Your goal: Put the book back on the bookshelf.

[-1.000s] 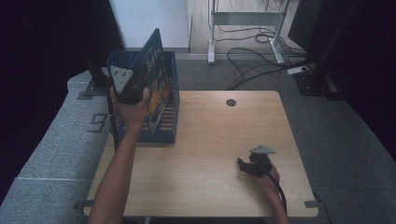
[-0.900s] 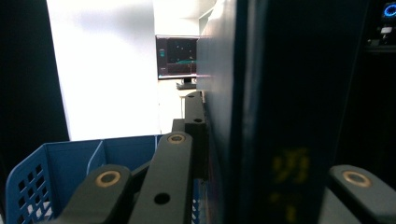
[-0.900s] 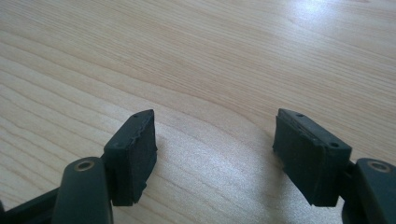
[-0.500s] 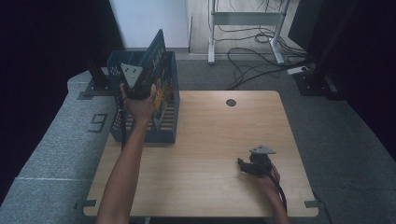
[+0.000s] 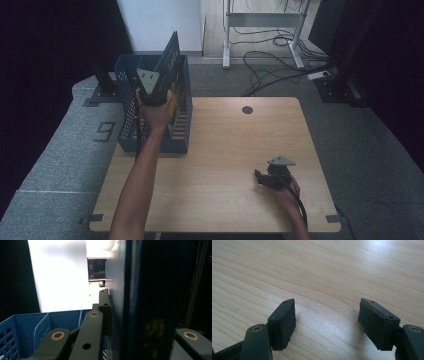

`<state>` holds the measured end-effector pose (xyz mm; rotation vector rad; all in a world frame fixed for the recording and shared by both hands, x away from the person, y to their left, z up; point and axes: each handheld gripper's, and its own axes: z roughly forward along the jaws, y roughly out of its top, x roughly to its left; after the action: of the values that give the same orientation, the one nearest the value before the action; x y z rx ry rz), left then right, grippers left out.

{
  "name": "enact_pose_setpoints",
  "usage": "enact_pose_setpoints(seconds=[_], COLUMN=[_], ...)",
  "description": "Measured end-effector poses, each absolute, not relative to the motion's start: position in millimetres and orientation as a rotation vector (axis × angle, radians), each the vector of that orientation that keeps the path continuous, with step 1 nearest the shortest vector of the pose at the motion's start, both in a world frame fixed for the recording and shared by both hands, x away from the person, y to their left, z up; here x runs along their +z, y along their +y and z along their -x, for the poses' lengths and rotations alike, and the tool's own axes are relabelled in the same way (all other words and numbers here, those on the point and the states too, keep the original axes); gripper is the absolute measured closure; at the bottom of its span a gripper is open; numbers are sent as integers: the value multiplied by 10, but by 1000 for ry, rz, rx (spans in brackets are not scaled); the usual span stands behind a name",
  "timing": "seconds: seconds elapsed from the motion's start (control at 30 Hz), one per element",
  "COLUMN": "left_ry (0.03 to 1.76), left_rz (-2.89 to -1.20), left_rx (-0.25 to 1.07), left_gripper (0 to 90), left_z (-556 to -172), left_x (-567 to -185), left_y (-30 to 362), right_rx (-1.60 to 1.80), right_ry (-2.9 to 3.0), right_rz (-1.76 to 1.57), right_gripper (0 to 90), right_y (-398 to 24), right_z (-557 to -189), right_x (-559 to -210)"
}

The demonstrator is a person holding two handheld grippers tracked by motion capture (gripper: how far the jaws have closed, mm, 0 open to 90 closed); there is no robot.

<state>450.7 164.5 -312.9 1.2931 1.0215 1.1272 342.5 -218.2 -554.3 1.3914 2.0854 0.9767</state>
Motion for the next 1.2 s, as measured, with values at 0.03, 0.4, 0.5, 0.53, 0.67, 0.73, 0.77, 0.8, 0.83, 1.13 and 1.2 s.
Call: enact_pose_setpoints(seconds=[0.03,0.4,0.5,0.53,0.67,0.73,0.77,0.8,0.83,1.13,1.2], left_ry=[1021,1016,1021,1025,1040,1048,1052,1054,1054,1081,1085], left_rz=[-1294,-1302,-1301,-1303,-1305,-1311,-1317,-1320,-1320,-1344,-1350], left_rx=[1127,1137,1135,1134,1123,1116,1117,1119,1119,1145,1148], left_gripper=[825,825,824,824,824,824,824,824,824,824,824], left_z=[-4514,-4563,-4581,-4586,-4601,-4613,-4619,-4625,-4625,-4688,-4699], left_x=[-3136,-3231,-3252,-3263,-3334,-3372,-3392,-3409,-3409,-3549,-3577], left_y=[1641,1539,1525,1521,1528,1530,1528,1524,1524,1549,1548], right_rx=[976,975,975,975,976,976,975,975,975,975,975], right_ry=[2086,2083,2082,2082,2084,2082,2084,2084,2084,2085,2083], right_rz=[-1392,-1392,-1392,-1392,-1391,-1391,-1391,-1391,-1391,-1391,-1392], right_gripper=[289,289,289,289,289,289,289,289,289,289,289], right_y=[-2183,-2186,-2187,-2187,-2188,-2187,-2188,-2188,-2188,-2189,-2188], right_z=[-3424,-3419,-3418,-3418,-3417,-3416,-3415,-3415,-3415,-3414,-3414], right_x=[-5543,-5544,-5544,-5544,-5544,-5545,-5544,-5544,-5544,-5544,-5544])
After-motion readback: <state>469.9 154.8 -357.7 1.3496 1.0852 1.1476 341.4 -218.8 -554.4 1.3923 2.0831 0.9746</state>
